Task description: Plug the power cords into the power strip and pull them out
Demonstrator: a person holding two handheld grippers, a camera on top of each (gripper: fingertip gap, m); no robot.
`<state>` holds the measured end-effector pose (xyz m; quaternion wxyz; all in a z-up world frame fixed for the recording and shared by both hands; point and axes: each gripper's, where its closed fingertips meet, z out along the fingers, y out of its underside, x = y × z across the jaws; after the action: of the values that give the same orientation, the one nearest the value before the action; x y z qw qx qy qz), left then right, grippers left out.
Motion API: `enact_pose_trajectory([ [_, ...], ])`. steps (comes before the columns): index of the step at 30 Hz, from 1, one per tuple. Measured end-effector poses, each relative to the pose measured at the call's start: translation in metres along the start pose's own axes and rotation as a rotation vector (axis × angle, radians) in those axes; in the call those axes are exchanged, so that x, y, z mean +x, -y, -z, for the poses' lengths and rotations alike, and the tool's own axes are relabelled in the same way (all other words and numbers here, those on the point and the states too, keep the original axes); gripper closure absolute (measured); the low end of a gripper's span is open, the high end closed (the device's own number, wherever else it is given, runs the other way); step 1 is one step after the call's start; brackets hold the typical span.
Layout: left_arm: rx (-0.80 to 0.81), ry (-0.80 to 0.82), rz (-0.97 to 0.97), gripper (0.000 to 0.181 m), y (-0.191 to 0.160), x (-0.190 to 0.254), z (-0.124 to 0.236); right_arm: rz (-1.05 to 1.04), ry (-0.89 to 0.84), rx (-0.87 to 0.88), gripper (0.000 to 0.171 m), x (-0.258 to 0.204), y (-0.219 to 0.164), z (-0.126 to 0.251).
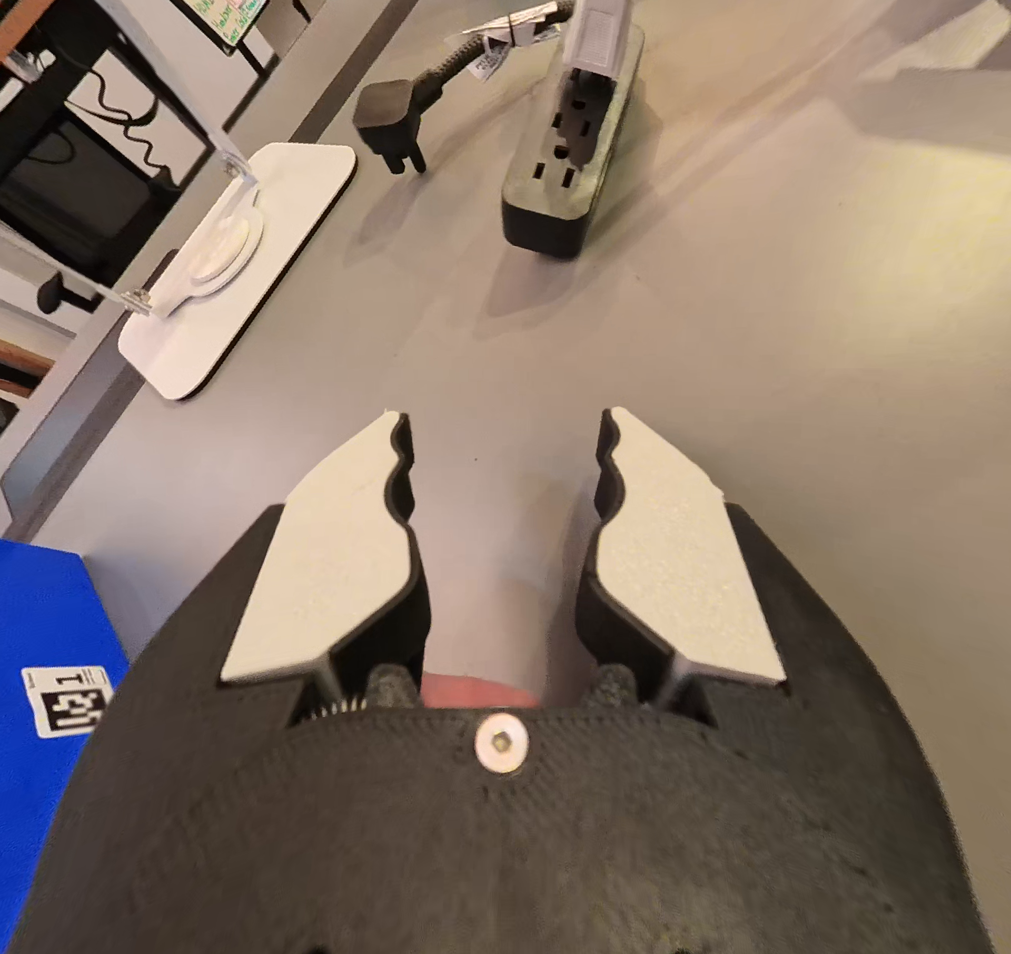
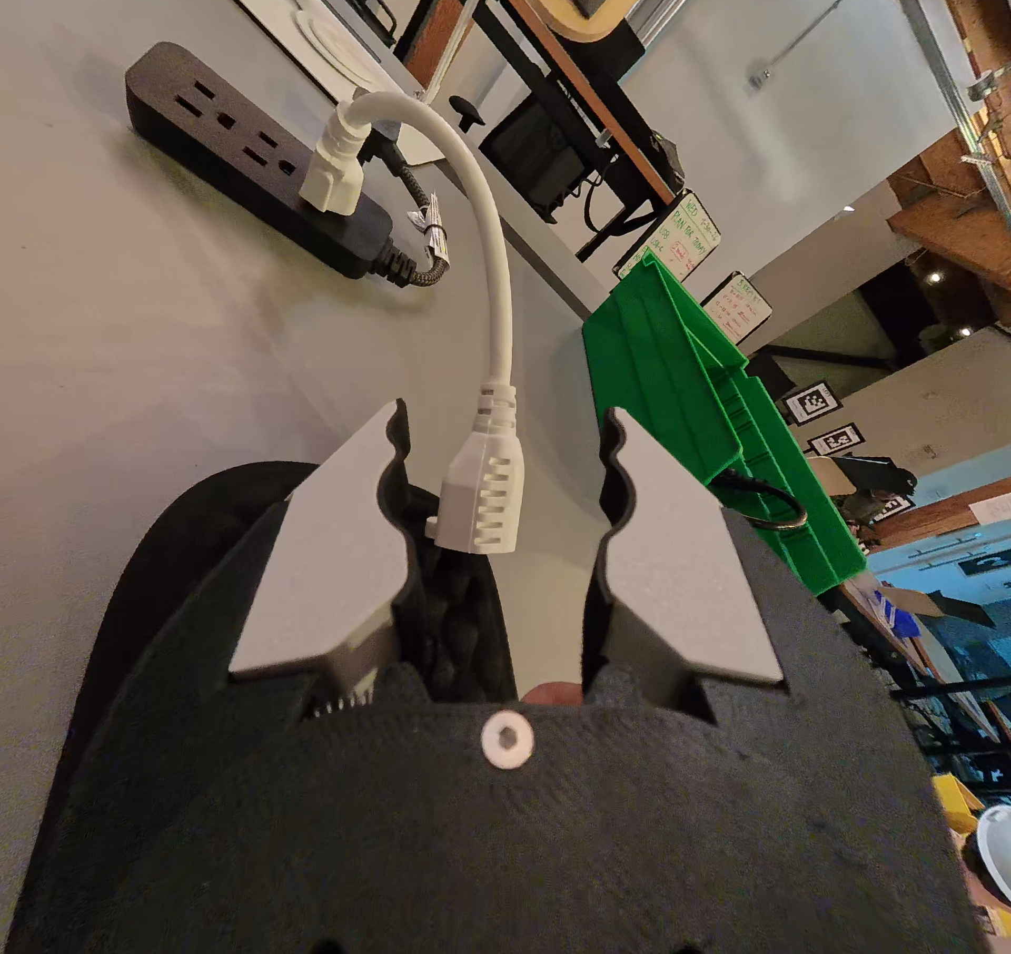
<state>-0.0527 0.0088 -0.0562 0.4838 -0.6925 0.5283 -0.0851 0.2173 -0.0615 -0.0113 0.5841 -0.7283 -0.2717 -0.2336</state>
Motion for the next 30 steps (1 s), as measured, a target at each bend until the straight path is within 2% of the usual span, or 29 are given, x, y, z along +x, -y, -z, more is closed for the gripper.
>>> enact_pose_trajectory([
  [5, -0.027, -0.026, 0.122, 0.100, -0.003, -0.009, -0.004, -0.078, -0.006, 0.084, 0.102, 0.007, 0.016, 0.009],
  [9, -0.037, -0.041, 0.124, 0.095, 0.009, -0.009, -0.013, -0.068, 0.111, 0.111, 0.102, 0.003, 0.042, 0.011],
  [13, -0.014, -0.072, 0.088, 0.094, 0.043, -0.003, -0.030, 0.175, 0.249, 0.124, 0.108, 0.001, 0.079, -0.006],
  [14, -0.003, -0.091, 0.094, 0.095, 0.052, -0.002, -0.036, 0.232, 0.320, 0.123, 0.111, -0.005, 0.087, -0.012],
  [17, -0.007, -0.108, 0.108, 0.097, 0.065, -0.007, -0.058, 0.401, 0.538, 0.096, 0.107, -0.031, 0.100, -0.031],
  [21, -0.027, -0.151, 0.184, 0.107, 0.073, -0.013, -0.078, 0.661, 0.739, 0.028, 0.105, -0.057, 0.094, -0.057],
  [24, -0.051, -0.182, 0.249, 0.110, 0.074, -0.016, -0.093, 0.775, 0.882, -0.054, 0.103, -0.069, 0.082, -0.073],
  [26, -0.065, -0.202, 0.298, 0.111, 0.076, -0.014, -0.102, 0.854, 0.935, -0.072, 0.111, -0.074, 0.079, -0.083],
  [30, -0.106, -0.194, 0.276, 0.110, 0.077, -0.012, -0.115, 0.908, 1.122, -0.092, 0.129, -0.087, 0.067, -0.092],
])
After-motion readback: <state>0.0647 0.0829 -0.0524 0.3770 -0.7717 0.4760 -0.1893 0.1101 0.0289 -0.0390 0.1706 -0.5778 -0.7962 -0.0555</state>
